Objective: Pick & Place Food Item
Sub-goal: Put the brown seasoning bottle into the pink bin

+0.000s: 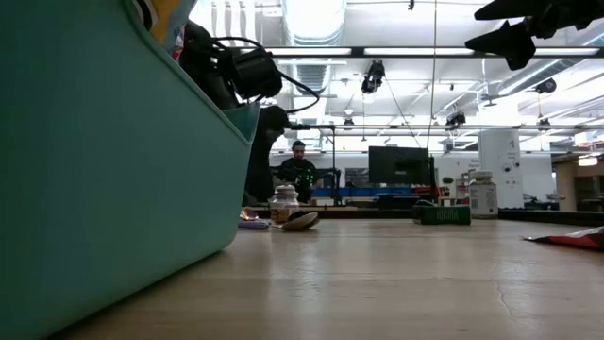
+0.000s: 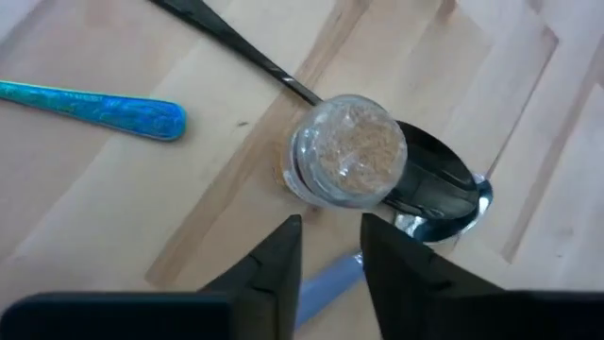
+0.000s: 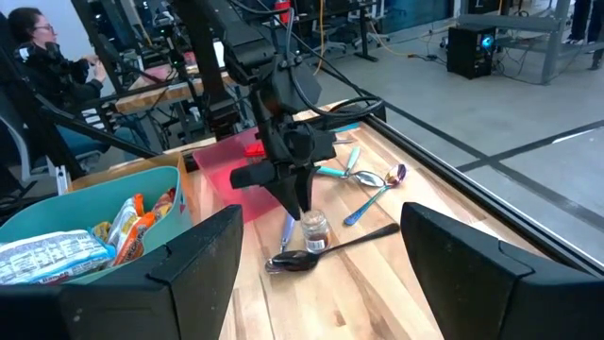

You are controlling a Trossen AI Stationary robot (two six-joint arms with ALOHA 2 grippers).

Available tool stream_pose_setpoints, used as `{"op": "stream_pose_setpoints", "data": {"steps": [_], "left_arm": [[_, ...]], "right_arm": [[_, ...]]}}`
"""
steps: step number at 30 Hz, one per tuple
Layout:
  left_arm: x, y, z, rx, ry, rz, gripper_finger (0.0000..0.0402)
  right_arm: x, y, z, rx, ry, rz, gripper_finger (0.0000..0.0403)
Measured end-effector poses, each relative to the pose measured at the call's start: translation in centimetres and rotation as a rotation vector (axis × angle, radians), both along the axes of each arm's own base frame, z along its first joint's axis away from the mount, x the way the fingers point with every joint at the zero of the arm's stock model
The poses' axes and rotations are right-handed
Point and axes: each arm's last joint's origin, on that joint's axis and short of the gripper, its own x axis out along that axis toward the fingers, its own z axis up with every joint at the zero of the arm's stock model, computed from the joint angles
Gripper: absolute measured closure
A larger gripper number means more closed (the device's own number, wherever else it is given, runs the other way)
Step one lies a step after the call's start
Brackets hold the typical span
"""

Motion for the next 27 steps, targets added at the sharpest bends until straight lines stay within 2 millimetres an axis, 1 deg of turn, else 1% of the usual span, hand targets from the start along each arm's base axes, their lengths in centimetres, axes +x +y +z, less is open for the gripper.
{"op": "stream_pose_setpoints", "data": {"steps": [3, 8, 12, 15, 18, 20, 24, 27], "left_arm": [[0.0, 0.0, 0.0, -0.043, -0.014, -0.023, 0.0238], [0.0, 0.0, 0.2, -0.089, -0.037, -0.045, 0.0141], [0.2, 0.1, 1.0, -0.069, -0.094, -0.053, 0.0072], [0.4, 0.3, 1.1, -0.029, -0.111, -0.038, 0.0035], [0.7, 0.5, 1.2, 0.019, -0.132, -0.017, 0.0010], [0.8, 0.6, 1.3, 0.057, -0.145, -0.019, 0.0004], [1.1, 0.7, 1.5, 0.102, -0.178, -0.050, 0.0015], [1.2, 0.7, 1.2, 0.112, -0.172, -0.072, 0.0025]], "right_arm": [[0.0, 0.0, 0.0, 0.000, 0.000, 0.000, 0.0117], [0.0, 0.0, 0.0, 0.000, 0.000, 0.000, 0.0117], [0.0, 0.0, 0.0, 0.000, 0.000, 0.000, 0.0117], [0.0, 0.0, 0.0, 0.000, 0.000, 0.000, 0.0117], [0.0, 0.0, 0.0, 0.000, 0.000, 0.000, 0.0117], [0.0, 0.0, 0.0, 0.000, 0.000, 0.000, 0.0117], [0.0, 0.0, 0.0, 0.000, 0.000, 0.000, 0.0117], [0.0, 0.0, 0.0, 0.000, 0.000, 0.000, 0.0117]]}}
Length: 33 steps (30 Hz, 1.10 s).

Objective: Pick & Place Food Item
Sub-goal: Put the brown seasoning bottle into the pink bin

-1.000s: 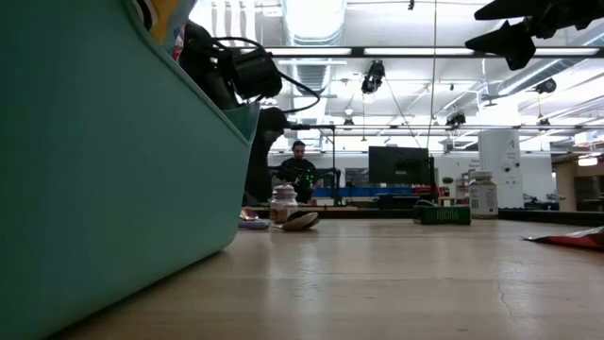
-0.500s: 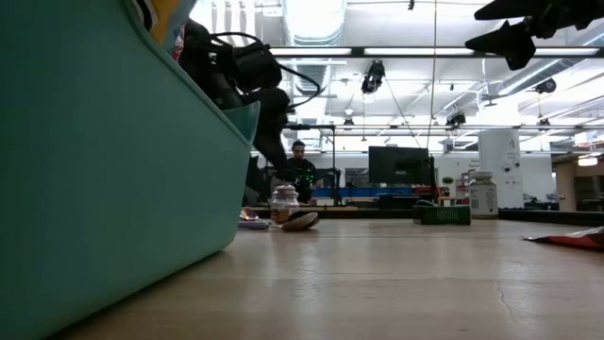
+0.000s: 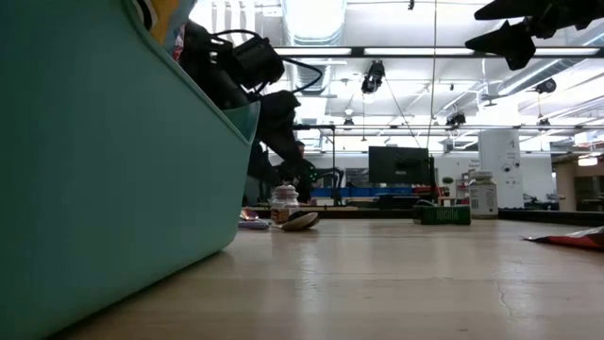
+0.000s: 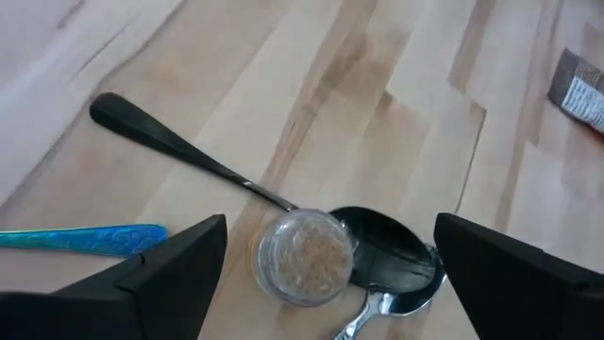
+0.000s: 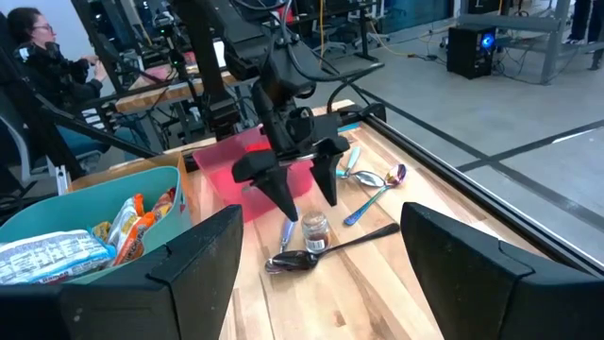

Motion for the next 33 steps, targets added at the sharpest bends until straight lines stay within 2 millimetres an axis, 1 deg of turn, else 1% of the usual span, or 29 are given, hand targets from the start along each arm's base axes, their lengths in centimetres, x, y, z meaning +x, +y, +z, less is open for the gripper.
{"op": "stream_pose_setpoints", "data": {"steps": [5, 10, 21, 26, 29, 33], "left_arm": [[0.6, 0.0, -2.1, -0.041, 0.034, 0.010, 0.0033], [1.1, 0.1, -3.3, -0.070, 0.040, 0.012, 0.0034], [1.0, 0.1, -3.5, -0.066, 0.049, 0.016, 0.0034], [1.0, 0.1, -3.5, -0.045, 0.049, -0.009, 0.0037], [1.0, 0.1, -3.5, -0.040, 0.049, -0.016, 0.0054], [1.0, 0.1, -3.5, -0.039, 0.050, -0.015, 0.0100]], "right_arm": [[0.0, 0.0, 0.0, 0.000, 0.000, 0.000, 0.0117], [0.0, 0.0, 0.0, 0.000, 0.000, 0.000, 0.0117], [0.0, 0.0, 0.0, 0.000, 0.000, 0.000, 0.0117], [0.0, 0.0, 0.0, 0.000, 0.000, 0.000, 0.0117], [0.0, 0.0, 0.0, 0.000, 0.000, 0.000, 0.0117], [0.0, 0.0, 0.0, 0.000, 0.000, 0.000, 0.0117]]}}
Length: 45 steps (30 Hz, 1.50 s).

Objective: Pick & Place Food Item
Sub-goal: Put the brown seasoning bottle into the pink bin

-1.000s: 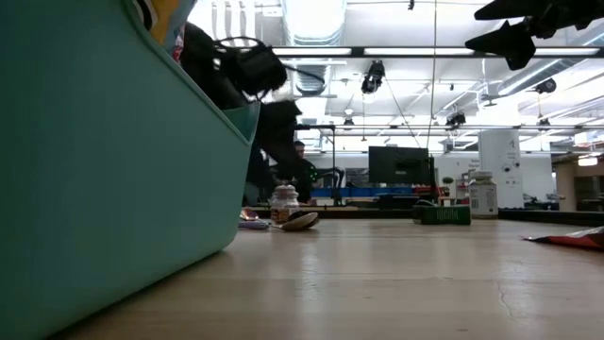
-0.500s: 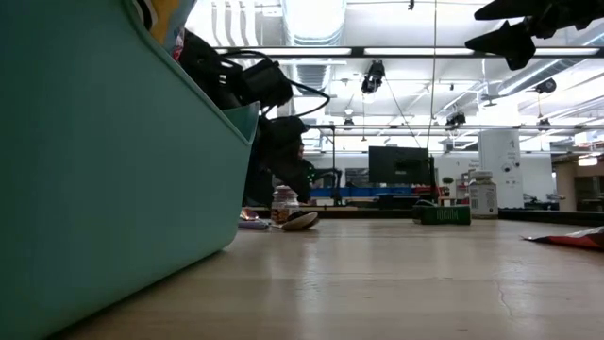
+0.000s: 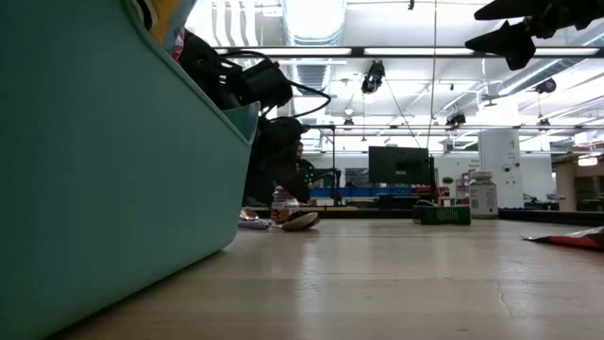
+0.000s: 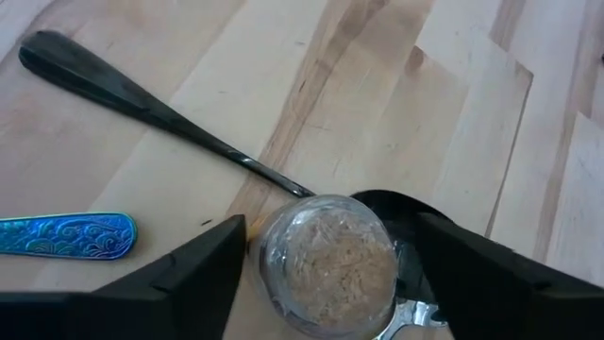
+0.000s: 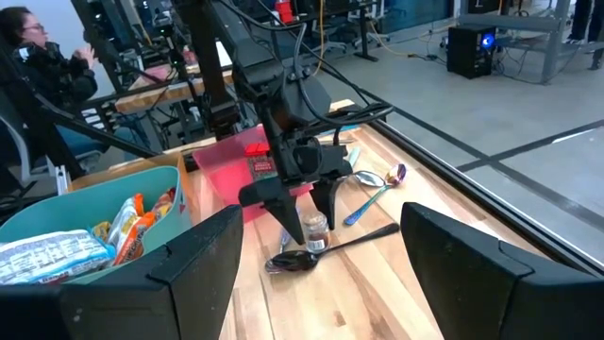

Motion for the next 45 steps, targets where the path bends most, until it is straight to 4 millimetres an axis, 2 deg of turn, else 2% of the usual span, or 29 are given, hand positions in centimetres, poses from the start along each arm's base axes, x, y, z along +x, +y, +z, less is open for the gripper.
{"op": "stream_pose_setpoints", "data": {"steps": [7, 11, 27, 32, 41, 45], "left_arm": [[0.0, 0.0, 0.0, 0.007, -0.001, 0.013, 0.0200], [0.1, 0.1, 0.3, 0.007, -0.016, 0.027, 0.0230], [0.0, 0.1, 0.3, 0.001, -0.005, 0.027, 0.0233], [-0.4, -0.1, 0.9, -0.010, 0.003, 0.034, 0.0231], [-1.5, -0.3, 4.5, 0.024, 0.038, 0.067, 0.0230], [-2.3, -0.4, 6.8, 0.049, 0.011, 0.107, 0.0230]], "right_arm": [[0.0, 0.0, 0.0, 0.000, 0.000, 0.000, 0.0117], [0.0, 0.0, 0.0, 0.000, 0.000, 0.000, 0.0117], [0.0, 0.0, 0.0, 0.000, 0.000, 0.000, 0.0117], [0.0, 0.0, 0.0, 0.000, 0.000, 0.000, 0.0117], [0.0, 0.0, 0.0, 0.000, 0.000, 0.000, 0.0117], [0.0, 0.0, 0.0, -0.001, -0.001, 0.000, 0.0117]]}}
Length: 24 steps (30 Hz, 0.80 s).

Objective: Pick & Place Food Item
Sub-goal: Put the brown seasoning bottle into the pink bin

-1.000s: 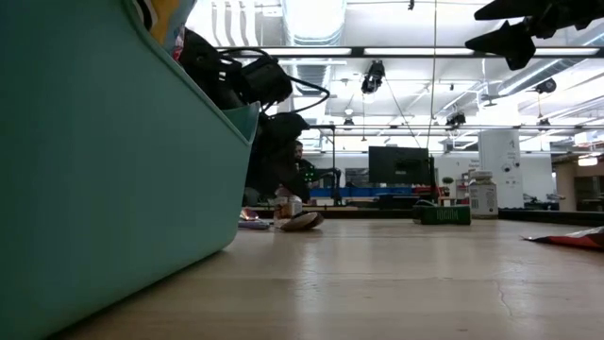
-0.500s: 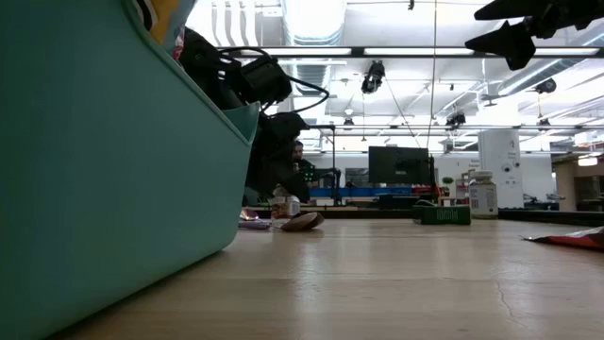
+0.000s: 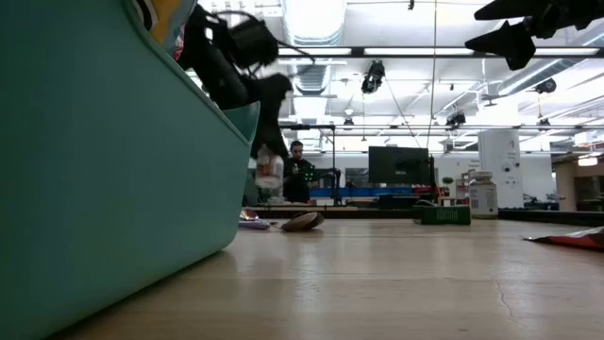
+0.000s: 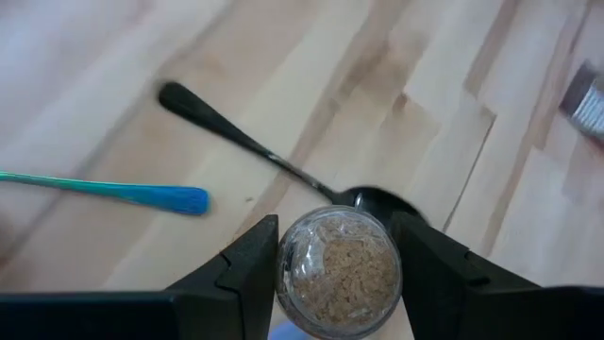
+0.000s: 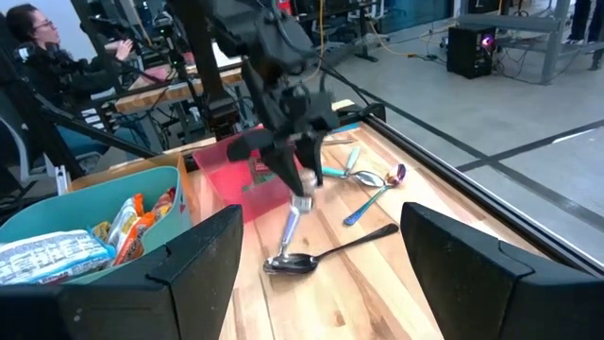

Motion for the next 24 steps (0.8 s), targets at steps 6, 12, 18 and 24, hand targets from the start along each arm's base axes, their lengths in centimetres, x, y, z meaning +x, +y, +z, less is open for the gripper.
{"op": "stream_pose_setpoints", "data": {"steps": [6, 12, 18, 24], "left_arm": [[-2.5, -0.5, 3.2, -0.005, 0.005, 0.143, 0.0229], [-6.2, -2.0, 6.1, 0.013, 0.070, 0.284, 0.0229], [-9.8, -4.2, 8.3, 0.060, 0.109, 0.447, 0.0229], [-12.9, -6.1, 8.9, 0.020, 0.189, 0.617, 0.0229]], "right_arm": [[0.0, 0.0, 0.0, 0.000, 0.000, 0.001, 0.0117], [0.0, 0.0, 0.0, 0.000, 0.000, 0.000, 0.0117], [0.0, 0.0, 0.0, 0.000, 0.000, 0.000, 0.0117], [0.0, 0.0, 0.0, 0.000, 0.000, 0.000, 0.0117]]}}
